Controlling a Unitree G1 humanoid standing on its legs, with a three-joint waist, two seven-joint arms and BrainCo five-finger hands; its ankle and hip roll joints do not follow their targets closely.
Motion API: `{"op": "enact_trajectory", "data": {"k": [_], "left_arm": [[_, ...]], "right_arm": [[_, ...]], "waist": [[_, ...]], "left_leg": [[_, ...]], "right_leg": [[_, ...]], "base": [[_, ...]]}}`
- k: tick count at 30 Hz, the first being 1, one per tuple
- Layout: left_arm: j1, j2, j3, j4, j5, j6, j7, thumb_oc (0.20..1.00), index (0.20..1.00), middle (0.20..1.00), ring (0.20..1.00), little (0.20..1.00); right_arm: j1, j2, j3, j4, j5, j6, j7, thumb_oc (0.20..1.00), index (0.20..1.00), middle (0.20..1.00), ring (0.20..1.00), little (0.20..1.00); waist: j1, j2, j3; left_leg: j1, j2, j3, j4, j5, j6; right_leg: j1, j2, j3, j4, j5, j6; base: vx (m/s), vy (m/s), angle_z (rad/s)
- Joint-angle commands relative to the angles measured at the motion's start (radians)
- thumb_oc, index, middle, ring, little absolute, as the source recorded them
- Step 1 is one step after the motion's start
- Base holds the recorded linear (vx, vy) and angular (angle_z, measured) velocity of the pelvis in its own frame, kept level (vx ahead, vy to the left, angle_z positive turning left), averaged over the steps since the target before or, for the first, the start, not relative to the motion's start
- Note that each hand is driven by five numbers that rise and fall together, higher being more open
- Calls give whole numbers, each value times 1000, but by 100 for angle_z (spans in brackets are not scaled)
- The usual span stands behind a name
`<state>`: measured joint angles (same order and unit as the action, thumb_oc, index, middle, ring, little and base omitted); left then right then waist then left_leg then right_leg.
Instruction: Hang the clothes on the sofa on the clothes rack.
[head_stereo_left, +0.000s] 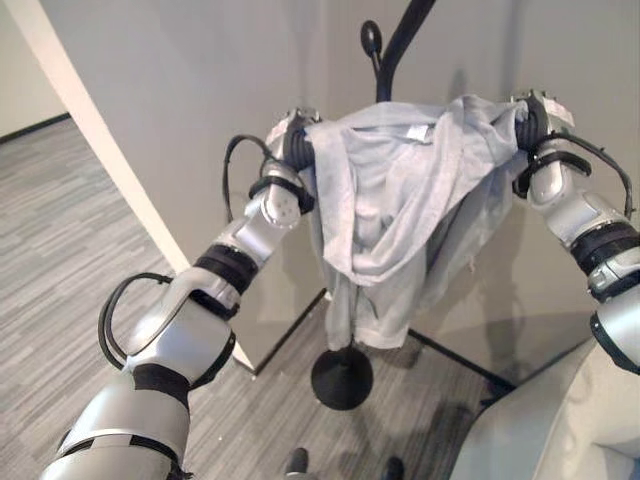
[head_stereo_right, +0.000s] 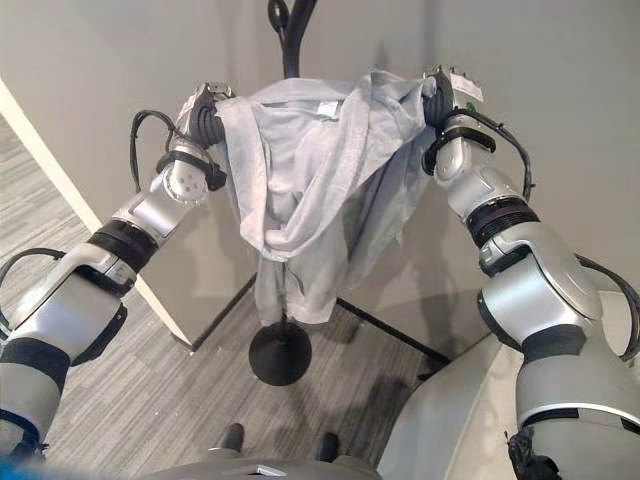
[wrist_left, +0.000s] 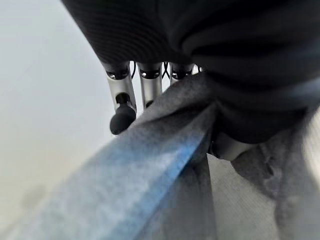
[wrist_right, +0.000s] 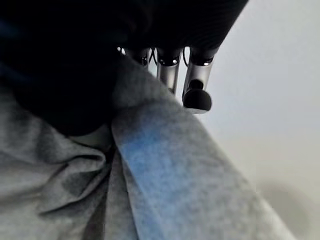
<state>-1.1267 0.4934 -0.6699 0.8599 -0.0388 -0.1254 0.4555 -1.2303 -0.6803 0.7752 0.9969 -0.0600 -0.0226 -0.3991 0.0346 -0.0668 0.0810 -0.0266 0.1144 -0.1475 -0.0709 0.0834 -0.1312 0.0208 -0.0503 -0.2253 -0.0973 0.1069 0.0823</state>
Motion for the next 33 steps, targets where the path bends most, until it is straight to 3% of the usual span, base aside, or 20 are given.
{"op": "enact_trajectory", "data": {"k": [1, 33], "left_arm": [[-143, 24, -20, 113, -36, -21, 11, 200, 200, 200, 200, 200], [-70, -5, 5, 145, -41, -23, -22, 200, 200, 200, 200, 200]], "right_arm": [[-148, -5, 60, 105, 24, 11, -13, 200, 200, 200, 200, 200], [40, 142, 21, 126, -6, 2, 41, 200, 200, 200, 200, 200]], "waist": [[11, -54, -47], [16, -26, -13]], "left_leg": [[42, -19, 93, -16, -74, 4], [32, -41, 115, -16, -85, 15]], "right_leg": [[3, -97, 1, 10, -50, 113], [-42, -116, 28, 10, -32, 118]], "base": [[39, 39, 6], [-2, 11, -1]]}}
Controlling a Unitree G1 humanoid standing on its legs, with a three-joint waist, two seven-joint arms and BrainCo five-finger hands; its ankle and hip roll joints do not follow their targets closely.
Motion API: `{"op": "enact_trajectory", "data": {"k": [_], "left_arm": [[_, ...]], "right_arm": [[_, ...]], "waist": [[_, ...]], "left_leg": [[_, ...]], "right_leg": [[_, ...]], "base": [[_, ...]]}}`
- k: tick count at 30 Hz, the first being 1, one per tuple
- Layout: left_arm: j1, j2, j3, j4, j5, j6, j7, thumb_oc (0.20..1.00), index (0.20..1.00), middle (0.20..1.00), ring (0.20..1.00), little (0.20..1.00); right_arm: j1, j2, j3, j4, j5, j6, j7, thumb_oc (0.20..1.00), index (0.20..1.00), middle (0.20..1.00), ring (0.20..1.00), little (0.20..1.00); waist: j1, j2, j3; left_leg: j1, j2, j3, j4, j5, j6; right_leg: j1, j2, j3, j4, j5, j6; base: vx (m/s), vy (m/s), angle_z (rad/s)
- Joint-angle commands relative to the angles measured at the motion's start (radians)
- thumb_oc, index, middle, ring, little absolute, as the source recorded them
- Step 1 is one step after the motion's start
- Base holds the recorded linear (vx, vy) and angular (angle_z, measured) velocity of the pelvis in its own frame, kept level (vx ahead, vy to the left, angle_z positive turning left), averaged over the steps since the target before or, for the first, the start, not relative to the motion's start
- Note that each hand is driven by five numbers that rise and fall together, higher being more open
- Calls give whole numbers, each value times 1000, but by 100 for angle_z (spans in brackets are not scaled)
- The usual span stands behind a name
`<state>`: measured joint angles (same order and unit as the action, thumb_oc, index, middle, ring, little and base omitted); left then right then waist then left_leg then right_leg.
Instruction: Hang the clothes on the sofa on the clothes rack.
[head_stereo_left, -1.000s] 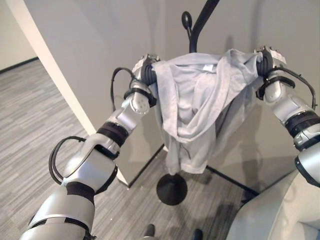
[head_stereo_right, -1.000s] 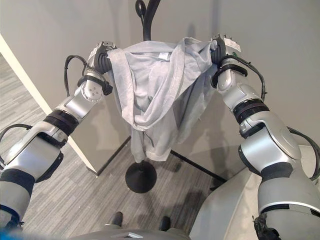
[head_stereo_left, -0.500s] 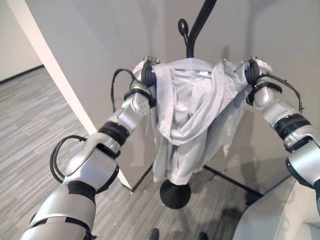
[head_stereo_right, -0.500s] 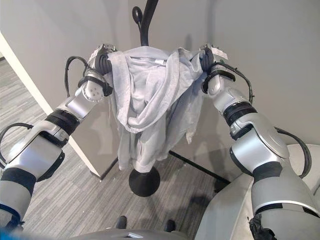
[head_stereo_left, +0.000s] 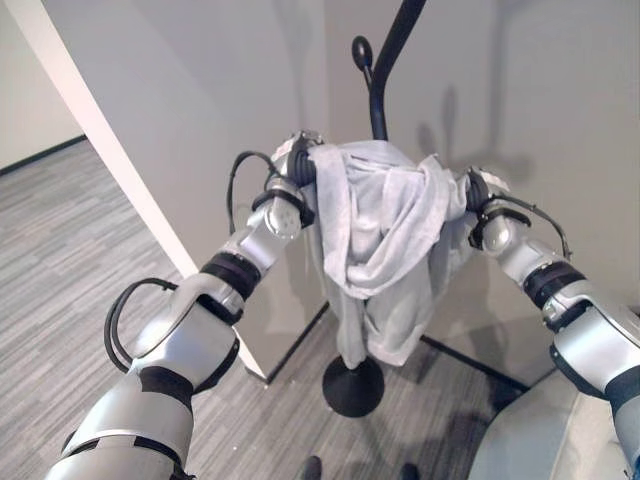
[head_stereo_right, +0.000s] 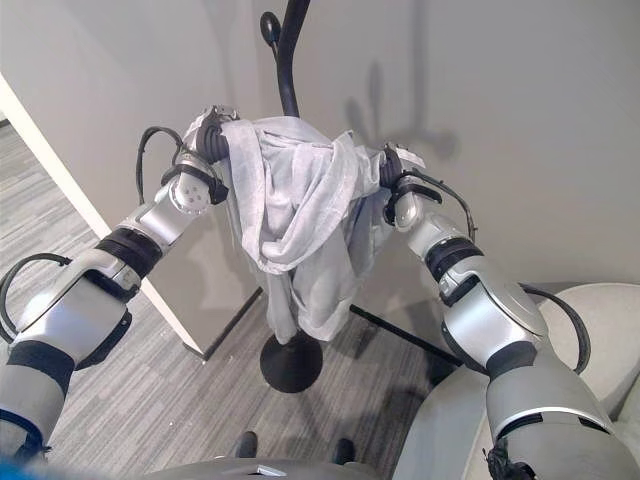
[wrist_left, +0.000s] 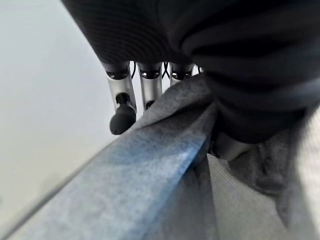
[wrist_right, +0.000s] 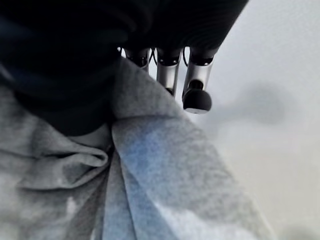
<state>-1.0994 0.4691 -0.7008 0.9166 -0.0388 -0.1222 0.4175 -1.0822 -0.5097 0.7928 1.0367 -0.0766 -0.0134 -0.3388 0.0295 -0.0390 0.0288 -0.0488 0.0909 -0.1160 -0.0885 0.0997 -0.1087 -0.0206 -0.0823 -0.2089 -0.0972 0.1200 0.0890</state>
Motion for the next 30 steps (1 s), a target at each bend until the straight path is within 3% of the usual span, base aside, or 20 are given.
{"op": "enact_trajectory", "data": {"k": [1, 14, 15, 16, 30], "left_arm": [[-97, 19, 36, 88, -41, -26, 16, 200, 200, 200, 200, 200], [103, -103, 61, 160, -70, -22, -58, 200, 200, 200, 200, 200], [104, -105, 64, 158, -73, -23, -57, 928, 928, 928, 928, 928], [101, -106, 65, 154, -74, -24, -56, 1000, 1000, 1000, 1000, 1000], [150, -73, 100, 112, -83, -23, -57, 1000, 1000, 1000, 1000, 1000]], "right_arm": [[-108, -28, 3, 86, 11, -7, -20, 200, 200, 200, 200, 200], [-27, 20, -57, 110, 41, -16, -15, 200, 200, 200, 200, 200], [-23, 27, -64, 109, 48, -16, -19, 583, 583, 583, 583, 583], [-18, 32, -72, 111, 51, -18, -25, 1000, 1000, 1000, 1000, 1000], [74, 7, -129, 66, 64, -21, -35, 1000, 1000, 1000, 1000, 1000]], "waist": [[21, -54, 39], [28, -66, 69], [26, -66, 69], [26, -64, 68], [14, -59, 61]], "left_leg": [[54, -18, 83, 1, -102, -8], [48, -17, 87, 1, -100, -6], [49, -16, 88, 1, -101, -6], [51, -16, 90, 1, -102, -6], [78, -14, 100, 1, -116, -3]], "right_leg": [[0, -84, 11, 10, -45, 111], [-11, -83, 15, 10, -43, 111], [-11, -83, 16, 10, -43, 111], [-10, -84, 17, 10, -44, 111], [10, -86, 21, 10, -49, 111]], "base": [[0, 0, 0], [-24, 4, -4], [4, 6, -4], [0, 0, 0], [0, 0, 0]]}}
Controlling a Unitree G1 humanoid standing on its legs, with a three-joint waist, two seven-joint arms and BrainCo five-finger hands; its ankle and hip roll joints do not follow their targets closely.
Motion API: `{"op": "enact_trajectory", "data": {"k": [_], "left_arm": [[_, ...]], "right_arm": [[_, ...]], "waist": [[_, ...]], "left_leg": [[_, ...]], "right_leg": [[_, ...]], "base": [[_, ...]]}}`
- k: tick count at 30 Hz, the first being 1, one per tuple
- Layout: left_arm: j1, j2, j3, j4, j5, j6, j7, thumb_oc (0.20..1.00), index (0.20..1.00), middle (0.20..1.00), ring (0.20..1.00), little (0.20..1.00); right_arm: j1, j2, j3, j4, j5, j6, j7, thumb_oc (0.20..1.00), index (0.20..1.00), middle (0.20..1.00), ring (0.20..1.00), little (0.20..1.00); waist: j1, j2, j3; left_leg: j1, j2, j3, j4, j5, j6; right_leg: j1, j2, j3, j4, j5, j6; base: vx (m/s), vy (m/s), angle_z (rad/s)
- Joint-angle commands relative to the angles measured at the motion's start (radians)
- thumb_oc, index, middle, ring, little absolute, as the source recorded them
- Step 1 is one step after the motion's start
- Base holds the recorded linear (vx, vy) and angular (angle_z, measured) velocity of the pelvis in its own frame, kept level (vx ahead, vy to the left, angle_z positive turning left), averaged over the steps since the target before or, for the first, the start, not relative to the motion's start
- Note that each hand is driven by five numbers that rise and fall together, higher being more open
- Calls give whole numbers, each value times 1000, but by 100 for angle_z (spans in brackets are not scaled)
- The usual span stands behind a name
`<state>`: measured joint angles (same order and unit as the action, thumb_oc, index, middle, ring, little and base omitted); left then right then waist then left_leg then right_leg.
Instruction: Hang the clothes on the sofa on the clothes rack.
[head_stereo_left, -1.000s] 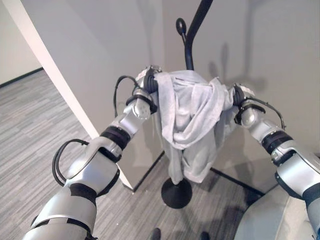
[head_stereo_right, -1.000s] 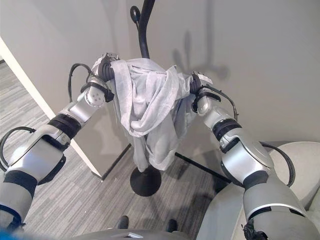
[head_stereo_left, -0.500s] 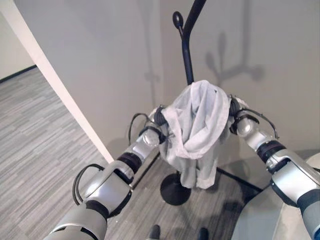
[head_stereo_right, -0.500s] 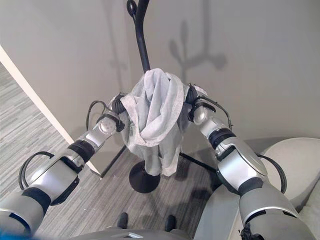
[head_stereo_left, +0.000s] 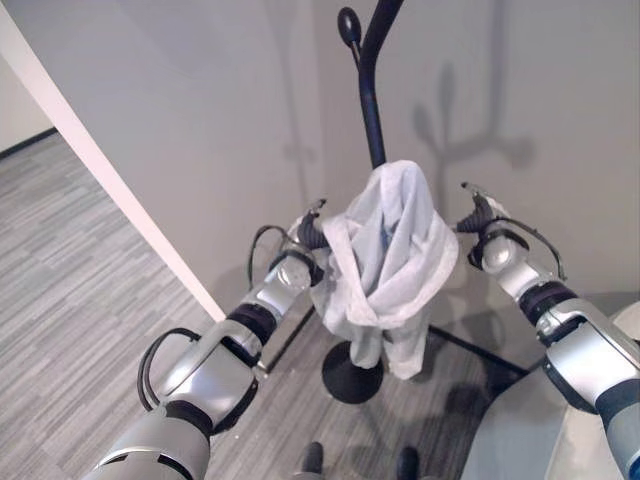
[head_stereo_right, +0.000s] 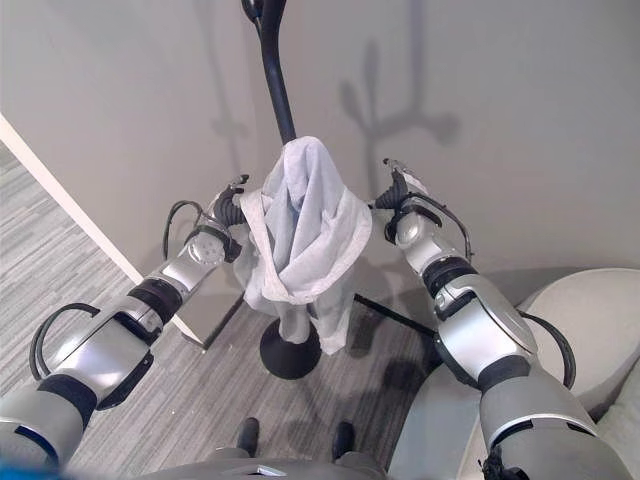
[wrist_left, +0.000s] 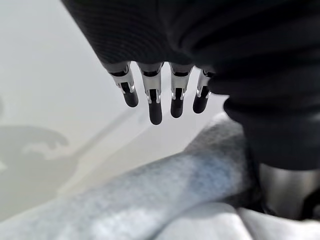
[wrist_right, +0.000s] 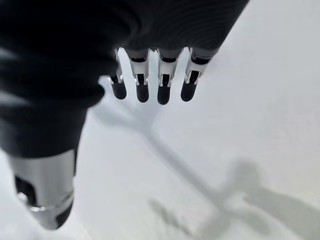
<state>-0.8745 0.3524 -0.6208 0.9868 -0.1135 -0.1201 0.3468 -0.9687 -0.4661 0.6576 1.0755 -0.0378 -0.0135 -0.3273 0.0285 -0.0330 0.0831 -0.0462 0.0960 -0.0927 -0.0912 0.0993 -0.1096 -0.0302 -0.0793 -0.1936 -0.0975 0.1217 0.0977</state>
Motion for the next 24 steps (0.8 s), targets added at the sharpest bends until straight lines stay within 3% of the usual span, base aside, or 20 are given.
{"op": "enact_trajectory", "data": {"k": [1, 15, 20, 24], "left_arm": [[-49, 50, 35, 36, -9, -23, 10, 1000, 1000, 1000, 1000, 1000], [113, 63, 123, -23, -33, -41, -12, 1000, 1000, 1000, 1000, 1000], [325, 64, 215, -138, -101, -61, -58, 1000, 1000, 1000, 1000, 1000], [540, 13, 320, -142, -172, -69, -108, 1000, 1000, 1000, 1000, 1000]], "right_arm": [[6, -29, -16, 19, 32, -25, -46, 1000, 1000, 1000, 1000, 1000], [243, 13, -132, -1, 63, -56, -35, 1000, 1000, 1000, 1000, 1000], [436, 43, -227, -38, 72, -63, -16, 1000, 1000, 1000, 1000, 1000], [621, 94, -299, -35, 64, -70, 14, 1000, 1000, 1000, 1000, 1000]], "waist": [[11, -63, 8], [-3, -47, 18], [-12, -35, 26], [-21, -26, 27]], "left_leg": [[82, -17, 82, 4, -119, -2], [93, -18, 99, 4, -127, 2], [96, -18, 106, 4, -131, 8], [104, -19, 115, 4, -138, 13]], "right_leg": [[23, -90, 7, 10, -52, 103], [28, -95, 11, 10, -51, 104], [28, -98, 12, 10, -54, 102], [33, -99, 16, 10, -59, 96]], "base": [[0, 0, 0], [4, 9, -4], [24, 22, -2], [54, 28, -5]]}}
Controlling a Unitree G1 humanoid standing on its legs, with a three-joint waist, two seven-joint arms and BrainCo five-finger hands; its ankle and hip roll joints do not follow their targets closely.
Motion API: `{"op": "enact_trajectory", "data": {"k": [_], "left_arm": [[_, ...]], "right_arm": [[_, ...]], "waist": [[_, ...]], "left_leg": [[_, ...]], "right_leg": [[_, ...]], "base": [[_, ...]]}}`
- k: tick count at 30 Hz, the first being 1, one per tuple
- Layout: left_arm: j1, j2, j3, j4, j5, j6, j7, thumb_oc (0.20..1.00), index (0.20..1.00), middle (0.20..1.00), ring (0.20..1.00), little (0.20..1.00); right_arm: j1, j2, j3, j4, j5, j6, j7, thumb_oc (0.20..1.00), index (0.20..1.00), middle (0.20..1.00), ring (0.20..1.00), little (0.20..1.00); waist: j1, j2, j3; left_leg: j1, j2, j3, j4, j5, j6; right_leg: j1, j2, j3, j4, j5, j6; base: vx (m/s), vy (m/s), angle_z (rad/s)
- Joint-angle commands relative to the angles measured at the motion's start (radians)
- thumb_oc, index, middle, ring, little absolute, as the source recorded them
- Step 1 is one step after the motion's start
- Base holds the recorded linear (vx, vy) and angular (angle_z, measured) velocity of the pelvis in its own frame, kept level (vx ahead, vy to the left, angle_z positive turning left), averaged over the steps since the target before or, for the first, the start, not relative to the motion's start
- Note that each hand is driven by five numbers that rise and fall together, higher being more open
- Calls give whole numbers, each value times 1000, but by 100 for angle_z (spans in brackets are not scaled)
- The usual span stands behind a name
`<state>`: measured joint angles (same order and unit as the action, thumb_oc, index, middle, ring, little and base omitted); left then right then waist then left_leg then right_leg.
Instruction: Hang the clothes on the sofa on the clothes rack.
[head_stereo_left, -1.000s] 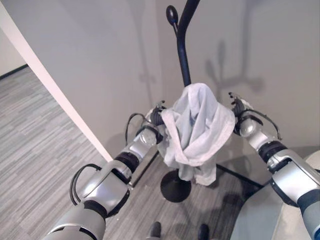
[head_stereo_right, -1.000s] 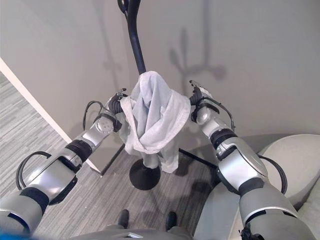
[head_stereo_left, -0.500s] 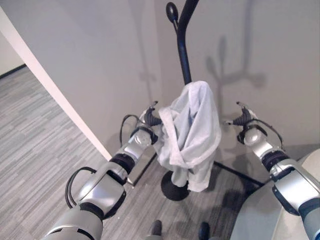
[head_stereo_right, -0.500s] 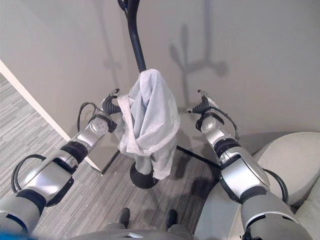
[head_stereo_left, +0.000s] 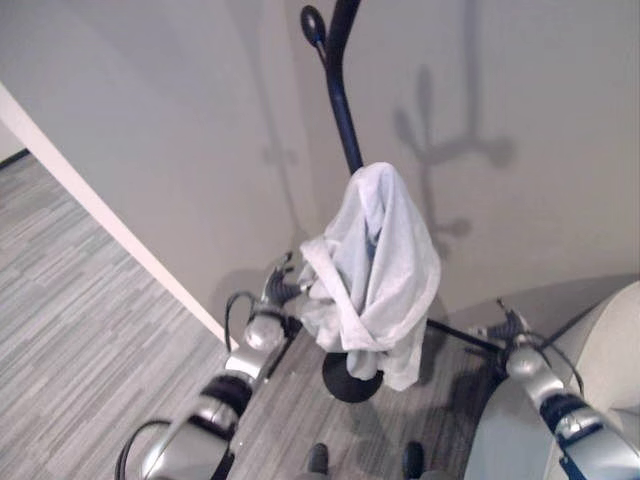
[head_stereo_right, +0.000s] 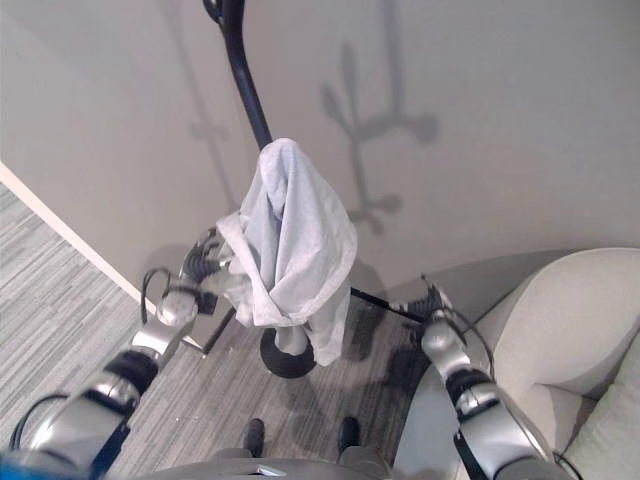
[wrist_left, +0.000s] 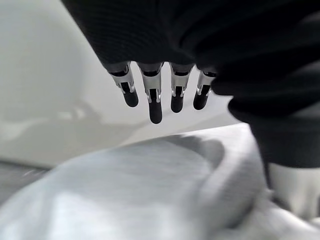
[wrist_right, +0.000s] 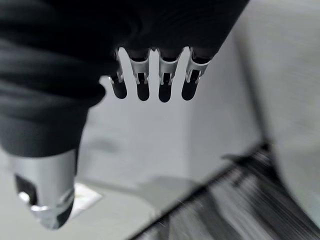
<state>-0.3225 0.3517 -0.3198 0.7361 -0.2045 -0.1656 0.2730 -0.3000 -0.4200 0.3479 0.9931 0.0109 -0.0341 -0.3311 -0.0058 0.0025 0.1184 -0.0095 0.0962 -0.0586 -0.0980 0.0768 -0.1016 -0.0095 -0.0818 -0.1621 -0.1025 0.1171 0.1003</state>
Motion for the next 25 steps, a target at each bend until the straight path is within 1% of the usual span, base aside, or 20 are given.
{"op": "enact_trajectory", "data": {"k": [1, 3, 4, 5, 9, 10, 11, 12, 16, 19, 20, 25], "left_arm": [[-11, 14, 18, 108, -81, -24, -34, 1000, 1000, 1000, 1000, 1000], [61, -16, 35, 143, -78, -24, -60, 1000, 1000, 1000, 1000, 1000], [122, -45, 58, 195, -96, -19, -90, 1000, 1000, 1000, 1000, 1000], [123, -45, 58, 195, -96, -20, -90, 1000, 1000, 1000, 1000, 1000], [199, -85, 68, 345, -31, -9, -131, 1000, 1000, 1000, 1000, 1000], [199, -85, 68, 345, -31, -9, -131, 1000, 1000, 1000, 1000, 1000], [213, -98, 76, 384, -24, -6, -142, 1000, 1000, 1000, 1000, 1000], [230, -112, 81, 457, 23, 3, -155, 1000, 1000, 1000, 1000, 1000], [257, -126, 96, 538, 94, 18, -171, 1000, 1000, 1000, 1000, 1000], [261, -126, 103, 549, 100, 21, -174, 1000, 1000, 1000, 1000, 1000], [268, -124, 118, 561, 105, 26, -178, 1000, 1000, 1000, 1000, 1000], [276, -110, 114, 577, 132, 31, -197, 1000, 1000, 1000, 1000, 1000]], "right_arm": [[-46, 48, 11, 47, 15, -50, 18, 1000, 1000, 1000, 1000, 1000], [14, 78, -12, 74, 21, -55, 34, 1000, 1000, 1000, 1000, 1000], [64, 99, -26, 104, 24, -55, 57, 1000, 1000, 1000, 1000, 1000], [64, 99, -25, 104, 24, -55, 57, 1000, 1000, 1000, 1000, 1000], [123, 144, -42, 194, 30, -58, 93, 1000, 1000, 1000, 1000, 1000], [123, 144, -42, 195, 30, -58, 93, 1000, 1000, 1000, 1000, 1000], [131, 151, -40, 214, 26, -58, 104, 1000, 1000, 1000, 1000, 1000], [151, 165, -42, 251, 20, -56, 118, 1000, 1000, 1000, 1000, 1000], [186, 183, -70, 296, 36, -52, 146, 1000, 1000, 1000, 1000, 1000], [193, 186, -76, 304, 41, -51, 150, 1000, 1000, 1000, 1000, 1000], [204, 187, -96, 320, 58, -45, 163, 1000, 1000, 1000, 1000, 1000], [221, 199, -81, 317, 64, -47, 183, 1000, 1000, 1000, 1000, 1000]], "waist": [[14, -61, -9], [8, -58, -9], [5, -55, -13], [5, -55, -13], [0, -48, -19], [0, -48, -19], [0, -46, -21], [-3, -45, -27], [-8, -46, -43], [-9, -46, -47], [-11, -44, -53], [-12, -47, -63]], "left_leg": [[68, -19, 81, 11, -116, 5], [72, -20, 83, 11, -120, 7], [78, -19, 86, 11, -123, 10], [78, -19, 86, 11, -124, 10], [87, -20, 91, 11, -132, 14], [87, -20, 92, 11, -132, 14], [90, -19, 92, 11, -134, 15], [98, -19, 94, 11, -138, 16], [113, -18, 101, 11, -145, 17], [118, -18, 104, 11, -147, 18], [124, -16, 107, 11, -150, 17], [134, -12, 111, 11, -153, 15]], "right_leg": [[13, -97, -16, 15, -55, 94], [16, -98, -13, 15, -57, 92], [20, -98, -13, 15, -59, 90], [20, -98, -13, 15, -59, 90], [24, -99, -8, 15, -63, 88], [25, -99, -8, 15, -63, 88], [27, -98, -7, 15, -65, 87], [33, -98, -3, 15, -69, 86], [44, -98, 1, 15, -74, 84], [48, -98, 3, 15, -76, 84], [54, -97, 2, 15, -78, 82], [59, -97, 4, 15, -80, 82]], "base": [[67, 22, -5], [61, 24, -3], [59, 22, -6], [66, 23, -10], [30, 20, -5], [0, 0, 0], [54, 29, 1], [73, 32, 3], [62, 18, -1], [29, 9, -11], [39, 11, -11], [15, -1, 1]]}}
